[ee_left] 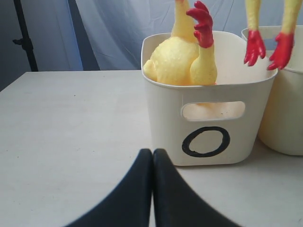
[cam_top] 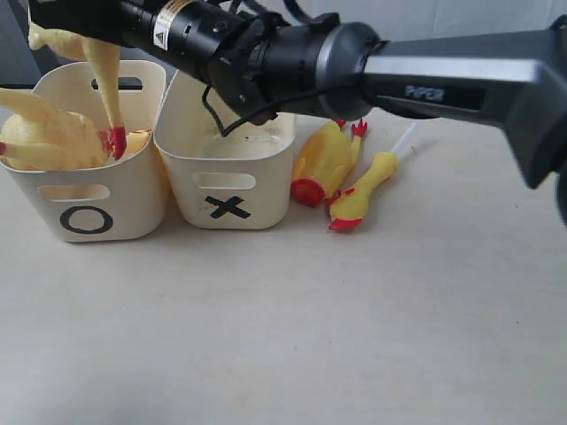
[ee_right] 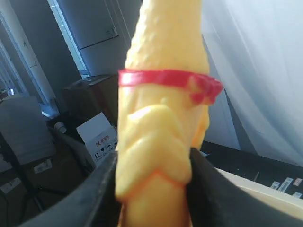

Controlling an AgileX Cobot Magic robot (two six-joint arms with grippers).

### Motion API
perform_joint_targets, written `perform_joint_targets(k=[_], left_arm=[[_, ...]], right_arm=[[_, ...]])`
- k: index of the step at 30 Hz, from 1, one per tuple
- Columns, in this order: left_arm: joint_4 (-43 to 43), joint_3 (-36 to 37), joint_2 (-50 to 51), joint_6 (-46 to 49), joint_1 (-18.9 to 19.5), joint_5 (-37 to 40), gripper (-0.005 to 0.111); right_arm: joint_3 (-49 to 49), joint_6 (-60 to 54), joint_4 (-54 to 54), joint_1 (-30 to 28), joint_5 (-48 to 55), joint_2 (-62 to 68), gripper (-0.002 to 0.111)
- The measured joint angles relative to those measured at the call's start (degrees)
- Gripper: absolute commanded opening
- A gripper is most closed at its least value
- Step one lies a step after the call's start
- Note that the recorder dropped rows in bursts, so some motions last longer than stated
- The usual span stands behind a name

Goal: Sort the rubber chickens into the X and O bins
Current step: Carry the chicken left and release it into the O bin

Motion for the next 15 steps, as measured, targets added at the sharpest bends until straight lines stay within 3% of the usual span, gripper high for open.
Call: perform_joint_targets(k=[7,9,11,15], left_arm=[[0.0,0.0,0.0,0.0,0.0,0.0,0.0],[0.0,0.0,0.0,0.0,0.0,0.0,0.0],[0.0,0.0,0.0,0.0,0.0,0.0,0.0],[0.0,0.0,0.0,0.0,0.0,0.0,0.0]], right_arm=[[-8.2,0.1,0.0,0.3,-0.8,8.4,-0.001],[-9.5,0.0,0.0,0.6,0.4,9.7,0.005],[-10.2,-0.2,0.0,0.8,2.2,10.4,0.022],[-10.4,-0.4,-0.7,1.0,2.6,10.7,0.076]])
